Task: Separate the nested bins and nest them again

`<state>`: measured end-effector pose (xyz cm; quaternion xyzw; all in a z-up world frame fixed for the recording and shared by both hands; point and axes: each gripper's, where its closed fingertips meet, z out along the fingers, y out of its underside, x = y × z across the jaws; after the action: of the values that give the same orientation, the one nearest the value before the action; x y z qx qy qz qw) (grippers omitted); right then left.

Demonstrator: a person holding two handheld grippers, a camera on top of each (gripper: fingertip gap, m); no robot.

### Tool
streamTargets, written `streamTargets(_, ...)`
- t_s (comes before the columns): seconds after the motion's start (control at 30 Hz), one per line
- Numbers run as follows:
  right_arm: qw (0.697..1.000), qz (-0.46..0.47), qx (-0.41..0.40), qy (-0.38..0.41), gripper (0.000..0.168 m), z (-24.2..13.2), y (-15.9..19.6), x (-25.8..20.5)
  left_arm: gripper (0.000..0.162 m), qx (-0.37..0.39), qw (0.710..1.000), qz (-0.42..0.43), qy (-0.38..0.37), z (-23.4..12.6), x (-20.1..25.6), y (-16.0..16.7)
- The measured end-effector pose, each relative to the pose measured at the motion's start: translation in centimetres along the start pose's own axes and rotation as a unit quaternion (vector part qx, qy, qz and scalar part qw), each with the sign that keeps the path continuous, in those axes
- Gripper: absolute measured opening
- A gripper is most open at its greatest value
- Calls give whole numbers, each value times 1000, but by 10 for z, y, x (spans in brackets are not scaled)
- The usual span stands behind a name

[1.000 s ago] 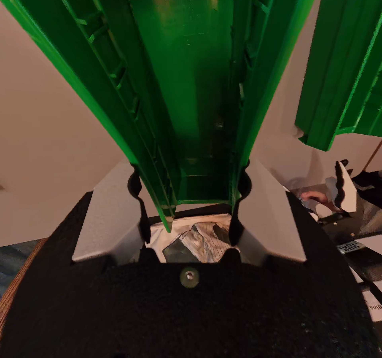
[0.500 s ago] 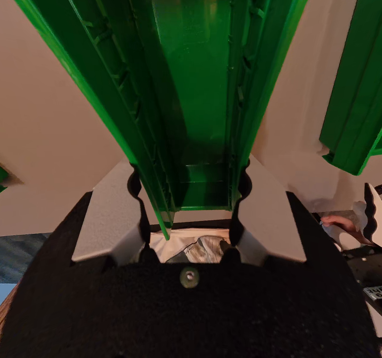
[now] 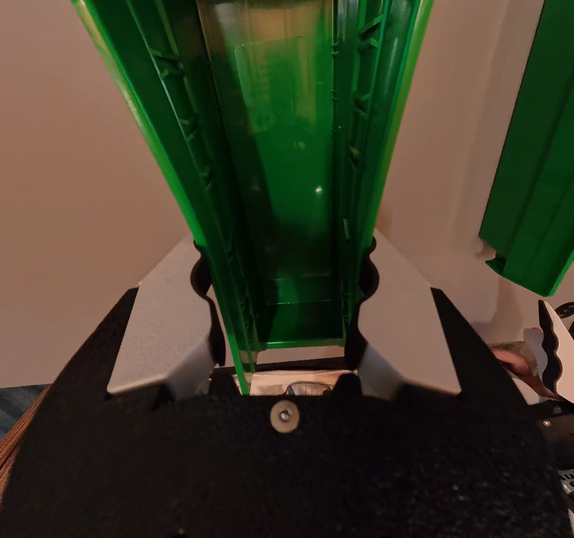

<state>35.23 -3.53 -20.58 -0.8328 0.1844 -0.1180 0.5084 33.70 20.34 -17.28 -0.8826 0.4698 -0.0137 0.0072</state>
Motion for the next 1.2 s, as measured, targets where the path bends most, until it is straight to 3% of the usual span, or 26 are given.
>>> streamTargets(0.4, 1000, -5, -12, -2, 95, 5, 5, -2, 101, 17, 1000, -2, 11, 8, 0, -7)
streamTargets(0.63, 999, -5, 9, -48, 96, 1, -9, -25, 121, 41, 999, 30, 15, 10, 6, -11)
streamTargets(0.77, 996, -11, 30, -84, 95, 3, -21, -47, 121, 51, 995, 64, 50, 3, 18, -13)
streamTargets(0.9, 997, -37, 10, -66, 95, 7, -15, -45, 116, 58, 992, 70, 84, -14, 17, -14)
streamTargets(1.2, 997, -27, -5, -68, 94, 13, -7, -44, 120, 40, 993, 93, 53, 1, 16, 0)
